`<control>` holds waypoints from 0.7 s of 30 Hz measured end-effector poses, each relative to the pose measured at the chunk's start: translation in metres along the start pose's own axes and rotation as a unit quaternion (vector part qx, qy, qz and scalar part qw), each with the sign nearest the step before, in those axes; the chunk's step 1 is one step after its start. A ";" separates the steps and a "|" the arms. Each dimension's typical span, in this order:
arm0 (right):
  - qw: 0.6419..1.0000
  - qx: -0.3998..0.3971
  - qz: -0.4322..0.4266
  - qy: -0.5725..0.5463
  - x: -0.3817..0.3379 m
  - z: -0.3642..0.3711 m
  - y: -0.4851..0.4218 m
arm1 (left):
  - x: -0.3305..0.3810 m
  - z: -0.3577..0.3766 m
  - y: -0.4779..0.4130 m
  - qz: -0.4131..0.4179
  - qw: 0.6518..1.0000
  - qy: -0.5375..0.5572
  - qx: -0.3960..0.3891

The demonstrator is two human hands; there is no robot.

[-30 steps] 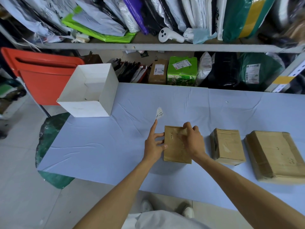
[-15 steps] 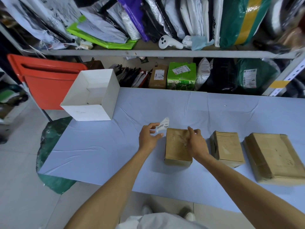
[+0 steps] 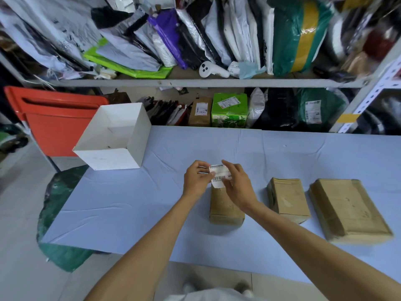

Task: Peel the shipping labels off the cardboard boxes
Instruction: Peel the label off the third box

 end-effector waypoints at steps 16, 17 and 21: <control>0.992 -0.003 0.074 -0.104 0.010 -0.032 0.000 | 0.011 0.018 0.019 0.034 0.998 0.014 -0.052; 0.991 0.005 0.070 -0.112 0.010 -0.033 0.002 | 0.014 0.018 0.021 0.048 0.998 -0.007 -0.041; 0.994 0.032 0.063 -0.086 0.009 -0.035 0.005 | 0.014 0.015 0.024 0.063 0.996 -0.060 -0.016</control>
Point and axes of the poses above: each hand's wrist, its own y-axis away from the middle knuckle, its own z-axis out of the palm, x = y × z, the point moved 7 cm from there along -y, towards the middle knuckle, and after that the axes turned 10 degrees about -y, right-handed, at the moved point
